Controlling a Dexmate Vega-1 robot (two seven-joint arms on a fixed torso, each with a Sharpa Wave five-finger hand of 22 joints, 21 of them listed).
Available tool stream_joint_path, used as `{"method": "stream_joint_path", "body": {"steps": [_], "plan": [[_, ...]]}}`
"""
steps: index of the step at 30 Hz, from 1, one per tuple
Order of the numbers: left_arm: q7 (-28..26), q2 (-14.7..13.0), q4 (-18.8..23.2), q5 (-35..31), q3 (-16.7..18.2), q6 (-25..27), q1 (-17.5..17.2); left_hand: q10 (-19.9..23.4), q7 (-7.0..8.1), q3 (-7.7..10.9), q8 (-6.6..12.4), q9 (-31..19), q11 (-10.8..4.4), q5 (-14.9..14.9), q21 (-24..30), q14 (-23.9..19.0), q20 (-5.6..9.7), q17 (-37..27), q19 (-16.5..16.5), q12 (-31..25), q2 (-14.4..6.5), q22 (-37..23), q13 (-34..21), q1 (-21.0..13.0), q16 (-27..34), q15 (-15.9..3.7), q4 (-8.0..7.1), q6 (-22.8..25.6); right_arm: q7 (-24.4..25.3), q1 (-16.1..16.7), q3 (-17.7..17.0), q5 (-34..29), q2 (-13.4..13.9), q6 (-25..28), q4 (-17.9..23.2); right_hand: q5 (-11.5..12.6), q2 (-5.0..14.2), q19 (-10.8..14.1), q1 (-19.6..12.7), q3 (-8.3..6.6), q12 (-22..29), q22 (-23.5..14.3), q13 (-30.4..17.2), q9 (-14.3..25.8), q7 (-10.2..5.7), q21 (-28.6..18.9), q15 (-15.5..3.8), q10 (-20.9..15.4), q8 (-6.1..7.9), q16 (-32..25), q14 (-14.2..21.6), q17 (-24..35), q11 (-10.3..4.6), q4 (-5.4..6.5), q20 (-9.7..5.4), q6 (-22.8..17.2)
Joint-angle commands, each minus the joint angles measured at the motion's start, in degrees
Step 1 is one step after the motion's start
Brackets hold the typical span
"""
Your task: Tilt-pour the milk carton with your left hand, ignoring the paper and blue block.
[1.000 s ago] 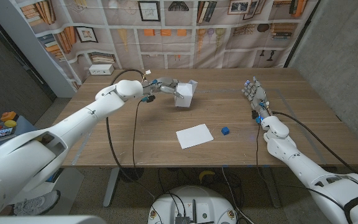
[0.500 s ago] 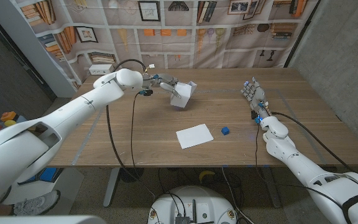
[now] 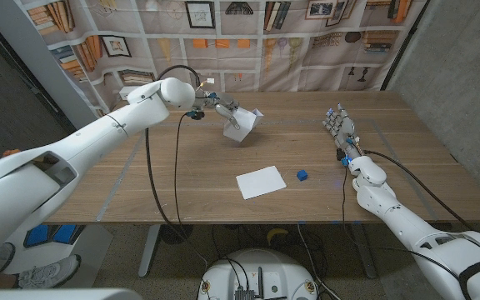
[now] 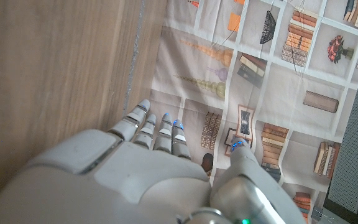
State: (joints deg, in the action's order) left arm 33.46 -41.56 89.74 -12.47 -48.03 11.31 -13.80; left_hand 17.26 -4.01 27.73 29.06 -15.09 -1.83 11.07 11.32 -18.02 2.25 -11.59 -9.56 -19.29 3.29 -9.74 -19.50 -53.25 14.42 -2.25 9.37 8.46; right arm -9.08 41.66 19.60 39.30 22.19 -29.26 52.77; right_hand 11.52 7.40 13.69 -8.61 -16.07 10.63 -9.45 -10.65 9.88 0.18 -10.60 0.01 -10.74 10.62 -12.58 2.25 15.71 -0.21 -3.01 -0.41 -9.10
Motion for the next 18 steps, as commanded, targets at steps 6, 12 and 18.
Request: {"method": "stream_joint_path", "body": {"steps": [6,12,18], "plan": [[7.5,1.4,0.1,-7.9,-3.8,0.5,6.0,0.1,0.17,-0.63,0.41,-0.1,-0.02,0.3,-0.1,-0.5,0.59,-0.2,-0.6,-0.3,-0.5,-0.1,-0.4,-0.1,0.2,-1.87,-0.02,-0.4,7.7,-12.1,2.7,-11.1,-3.2,-10.5,-16.2,0.0,0.26,0.2,0.0,-0.21,0.5,-0.1,-0.1,0.2,-0.12,-0.2,0.47,-0.3,0.08,-0.4,0.5,-0.1,-0.11,-0.46,0.65,0.0],[10.1,2.1,-1.3,-10.3,-5.1,-0.4,8.0,0.4,0.15,-0.76,0.60,-0.2,-0.16,0.3,0.0,-0.8,0.52,-0.2,-0.7,-0.4,-0.7,-0.1,-0.6,-0.2,0.3,-1.95,0.02,-0.3,-2.8,-22.6,4.1,-9.8,-6.3,-7.6,-31.0,0.0,0.31,0.0,0.0,-0.31,0.2,-0.1,-0.1,0.2,-0.35,-0.1,0.48,0.4,-0.17,-0.3,0.1,-0.2,-0.18,-0.53,0.66,0.8],[13.6,2.0,-0.1,-13.0,-5.9,0.7,9.6,0.3,0.03,-0.86,0.75,-0.2,-0.21,0.3,0.0,-0.8,0.44,-0.2,-0.8,-0.4,-0.8,-0.1,-0.7,-0.3,0.3,-1.93,0.06,-0.3,-5.0,-21.6,3.7,-8.4,-7.1,-7.5,-31.3,0.0,0.30,-0.1,0.1,-0.31,0.2,-0.1,-0.1,0.2,-0.25,-0.1,0.68,0.5,-0.14,-0.3,0.0,-0.2,-0.14,-0.51,0.61,0.8]]}}
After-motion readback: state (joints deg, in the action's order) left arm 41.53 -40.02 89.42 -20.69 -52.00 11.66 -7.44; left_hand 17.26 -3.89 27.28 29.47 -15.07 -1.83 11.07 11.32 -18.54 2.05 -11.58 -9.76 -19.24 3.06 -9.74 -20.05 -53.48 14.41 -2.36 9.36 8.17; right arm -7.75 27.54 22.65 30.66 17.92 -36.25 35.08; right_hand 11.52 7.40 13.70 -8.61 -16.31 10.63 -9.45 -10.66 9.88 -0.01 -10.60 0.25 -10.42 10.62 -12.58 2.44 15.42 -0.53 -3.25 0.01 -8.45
